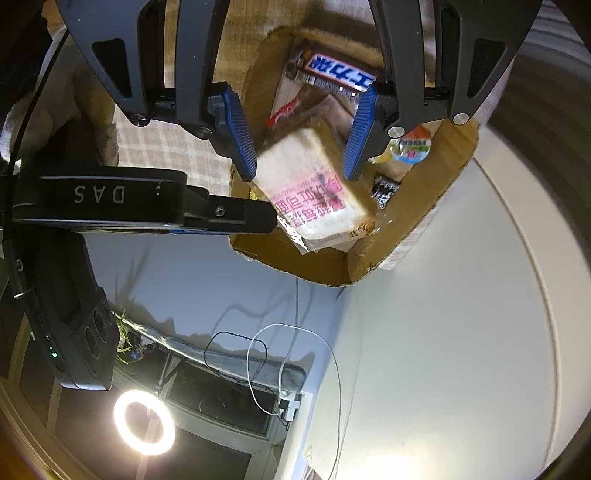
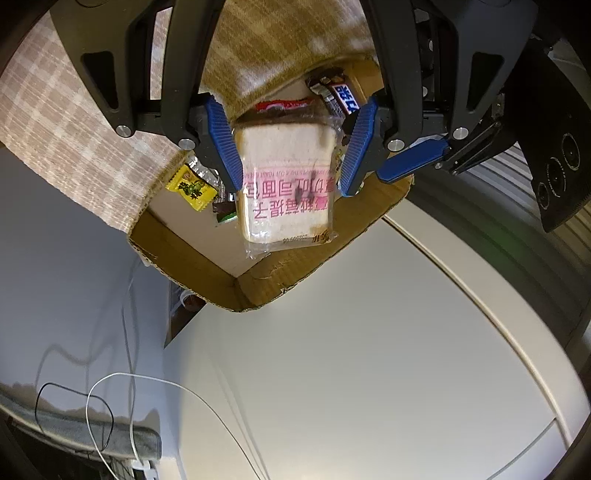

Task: Organize snacks
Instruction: 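Lift the bread loaf with both tools and lower it into the box, then open both tools and pull them back from the box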

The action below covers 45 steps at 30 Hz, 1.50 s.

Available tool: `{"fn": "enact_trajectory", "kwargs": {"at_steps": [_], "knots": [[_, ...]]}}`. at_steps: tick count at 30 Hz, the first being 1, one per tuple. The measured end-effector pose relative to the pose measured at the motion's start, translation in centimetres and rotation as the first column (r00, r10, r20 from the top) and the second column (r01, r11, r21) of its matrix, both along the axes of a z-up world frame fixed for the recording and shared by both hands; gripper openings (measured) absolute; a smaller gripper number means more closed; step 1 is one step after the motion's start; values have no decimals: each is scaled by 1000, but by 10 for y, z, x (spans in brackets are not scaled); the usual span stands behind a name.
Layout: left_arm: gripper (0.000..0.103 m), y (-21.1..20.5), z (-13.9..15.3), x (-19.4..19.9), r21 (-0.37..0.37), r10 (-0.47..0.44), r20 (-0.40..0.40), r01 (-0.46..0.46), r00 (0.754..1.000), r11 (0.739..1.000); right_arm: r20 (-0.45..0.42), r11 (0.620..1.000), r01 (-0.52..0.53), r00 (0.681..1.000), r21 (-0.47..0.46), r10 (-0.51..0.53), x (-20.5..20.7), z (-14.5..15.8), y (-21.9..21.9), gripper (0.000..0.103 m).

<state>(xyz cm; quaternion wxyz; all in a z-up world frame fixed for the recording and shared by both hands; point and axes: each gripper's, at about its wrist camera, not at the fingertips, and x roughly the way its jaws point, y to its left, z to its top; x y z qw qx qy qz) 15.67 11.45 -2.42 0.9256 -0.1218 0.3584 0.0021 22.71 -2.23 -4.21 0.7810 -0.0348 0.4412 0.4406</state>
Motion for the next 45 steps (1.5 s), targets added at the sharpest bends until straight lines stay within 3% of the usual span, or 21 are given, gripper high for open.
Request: {"fn": "enact_trajectory", "kwargs": {"at_steps": [4,9,12,14,16,26,31,45], "knots": [[48,-5,3,-15,23,9,15,-10,1000,1000,41,1000,3,999,1,-3,-16,5,-5,66],[49,-10,1,-32,32,23,10,-23,1000,999,87,1000,20,996,9,-21,-39,8,-15,66],[61,-14,0,-44,43,32,13,-33,999,999,120,999,48,991,17,-50,-52,9,-27,67],[66,-16,0,-52,56,38,18,-39,999,998,143,997,70,987,24,-73,-61,10,-35,83],[70,-17,0,-58,64,50,22,-51,999,997,184,994,100,977,35,-105,-70,13,-43,89],[76,-26,3,-80,135,108,31,-111,994,985,307,987,160,940,-18,-147,-95,15,-64,90],[81,-29,9,-86,150,121,54,-128,991,980,330,985,168,932,-27,-150,-103,16,-69,90],[81,-31,19,-93,154,133,87,-145,987,977,352,984,174,924,-37,-150,-109,17,-70,90]]}}
